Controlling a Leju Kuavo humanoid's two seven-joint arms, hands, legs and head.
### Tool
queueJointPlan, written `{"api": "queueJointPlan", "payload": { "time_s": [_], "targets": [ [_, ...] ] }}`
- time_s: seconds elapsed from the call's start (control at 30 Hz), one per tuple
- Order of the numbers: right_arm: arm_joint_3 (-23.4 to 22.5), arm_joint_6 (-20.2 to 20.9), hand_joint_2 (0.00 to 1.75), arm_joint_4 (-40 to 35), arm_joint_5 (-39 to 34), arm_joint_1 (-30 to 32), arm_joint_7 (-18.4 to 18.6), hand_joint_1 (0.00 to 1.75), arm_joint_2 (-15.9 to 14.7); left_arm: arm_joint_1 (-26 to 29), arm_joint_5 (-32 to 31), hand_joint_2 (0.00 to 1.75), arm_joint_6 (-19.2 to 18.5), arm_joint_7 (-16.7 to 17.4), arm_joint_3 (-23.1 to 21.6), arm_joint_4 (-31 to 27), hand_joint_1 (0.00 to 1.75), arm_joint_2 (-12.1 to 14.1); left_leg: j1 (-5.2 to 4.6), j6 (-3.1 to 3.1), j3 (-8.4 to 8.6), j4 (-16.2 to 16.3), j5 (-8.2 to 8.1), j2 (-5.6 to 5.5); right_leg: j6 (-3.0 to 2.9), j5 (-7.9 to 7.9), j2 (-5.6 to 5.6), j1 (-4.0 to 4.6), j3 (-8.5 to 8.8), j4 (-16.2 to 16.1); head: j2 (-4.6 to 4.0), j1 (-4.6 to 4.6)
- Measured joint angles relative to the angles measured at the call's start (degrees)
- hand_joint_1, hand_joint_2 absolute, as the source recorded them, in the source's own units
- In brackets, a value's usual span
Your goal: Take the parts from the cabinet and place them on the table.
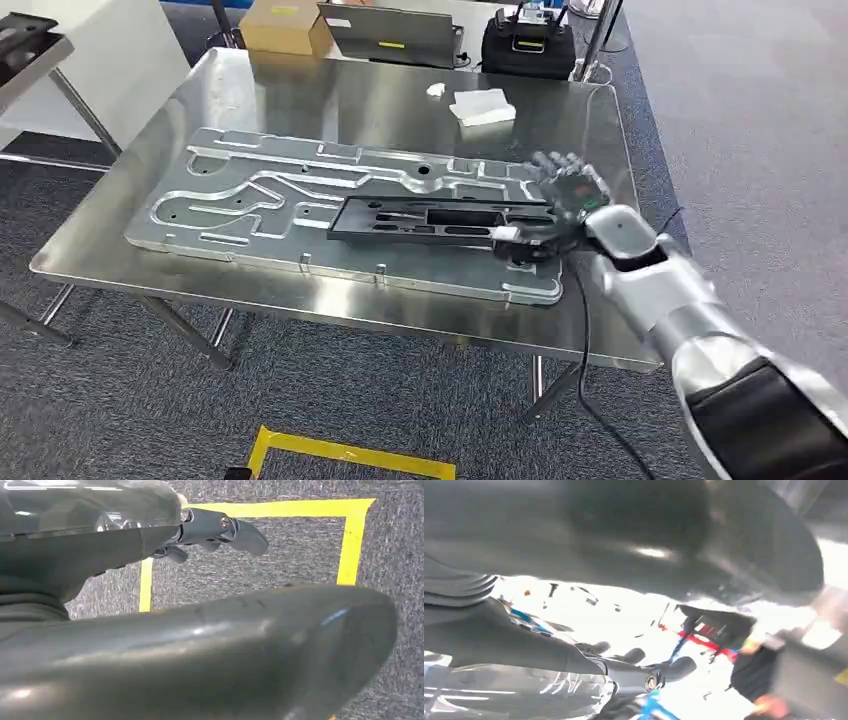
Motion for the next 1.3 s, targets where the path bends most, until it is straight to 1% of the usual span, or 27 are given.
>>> {"api": "queueJointPlan", "payload": {
  "time_s": [0.07,0.13,0.27,0.4,0.57,0.67,0.77,0.9,1.0,1.1,1.17,1.3],
  "targets": [
    [-2.94,1.37,0.0,-1.24,-2.02,-3.62,-0.44,0.0,-1.98,0.02,-0.26,0.0,-0.72,-0.26,0.02,0.0,0.0,-0.11,-0.01,0.08,-0.09,0.02,0.06,-0.07,0.02,0.01,-0.12,-0.02,-0.03,0.0,0.0,0.0],
    [-5.55,1.81,0.0,-1.7,-3.47,-7.19,-0.94,0.0,-3.91,0.08,-0.96,0.0,-1.11,-0.3,0.02,0.0,0.0,-0.22,-0.05,0.1,-0.2,0.01,0.08,-0.12,0.02,0.01,-0.19,-0.05,-0.07,0.0,0.0,0.0],
    [-9.9,1.81,0.0,-1.9,-4.76,-11.77,-2.01,0.0,-6.34,0.08,-1.03,0.0,-1.24,-0.59,0.02,0.0,0.0,-0.57,-0.1,0.13,-0.21,0.02,0.05,-0.12,0.03,0.02,-0.18,-0.09,-0.08,-0.02,0.0,0.0],
    [-11.97,1.48,0.0,-1.83,-5.13,-13.62,-2.49,0.0,-7.1,-0.01,-1.0,0.0,-1.27,-1.03,0.07,0.0,0.0,-0.66,-0.12,0.14,-0.19,0.02,0.03,-0.04,0.06,0.04,-0.04,-0.09,-0.16,-0.02,0.0,0.0],
    [-12.34,1.22,0.0,-1.57,-4.96,-14.58,-2.69,0.0,-7.43,0.02,-0.98,0.0,-0.94,-1.35,0.15,0.0,0.0,-0.74,-0.11,0.12,-0.18,0.01,0.05,-0.04,0.06,0.04,-0.05,-0.01,-0.16,-0.01,0.0,0.0],
    [-13.15,0.08,0.0,-1.46,-7.59,-15.24,-4.75,0.0,-7.6,0.07,-0.52,0.0,-0.17,-2.78,0.55,0.0,0.0,-0.79,-0.11,0.12,-0.18,0.01,0.06,-0.05,0.06,0.04,-0.06,-0.02,-0.17,0.0,0.0,0.0],
    [-14.66,-1.07,0.0,-1.7,-11.53,-16.1,-7.32,0.0,-8.13,-0.04,1.57,0.0,0.37,-4.76,1.9,0.0,0.0,-0.83,-0.1,0.12,-0.18,0.01,0.05,-0.04,0.05,0.03,-0.06,-0.03,-0.16,0.0,0.0,0.0],
    [-16.54,-2.95,0.0,-4.06,-16.5,-15.49,-10.27,0.0,-9.9,-0.35,4.31,0.0,-0.08,-8.24,3.93,0.0,0.0,-0.87,-0.1,0.14,-0.19,0.01,0.04,-0.05,0.05,0.03,-0.08,-0.09,-0.15,-0.01,0.0,0.0],
    [-16.8,-3.96,0.0,-6.73,-18.91,-13.01,-11.26,0.0,-11.82,-0.73,5.47,0.0,-1.05,-9.95,5.27,0.0,0.0,-0.87,-0.1,0.15,-0.17,0.02,0.04,-0.05,0.06,0.03,-0.09,-0.1,-0.11,-0.02,0.0,0.0],
    [-16.82,-4.92,0.0,-8.89,-20.3,-10.1,-11.71,0.0,-13.64,-0.77,5.47,0.0,-0.68,-10.23,6.21,0.0,0.0,-0.87,-0.12,0.15,-0.17,0.02,0.04,-0.06,0.12,0.07,-0.07,-0.11,-0.11,-0.03,0.02,0.0],
    [-16.85,-5.51,0.0,-9.83,-20.94,-8.43,-11.76,0.0,-14.27,-0.82,5.69,0.0,-0.5,-10.18,6.58,0.0,0.0,-0.87,-0.32,0.15,-0.18,0.09,0.03,-0.06,0.21,0.13,-0.04,-0.15,-0.12,-0.09,0.0,0.0],
    [-16.93,-6.23,0.0,-11.58,-22.09,-6.15,-11.74,0.0,-15.3,-1.0,6.52,0.0,-0.39,-9.4,7.76,0.0,0.0,-0.87,-0.38,0.16,-0.18,0.12,0.03,-0.05,0.24,0.14,-0.05,-0.17,-0.13,-0.1,0.0,0.0]
  ]
}}
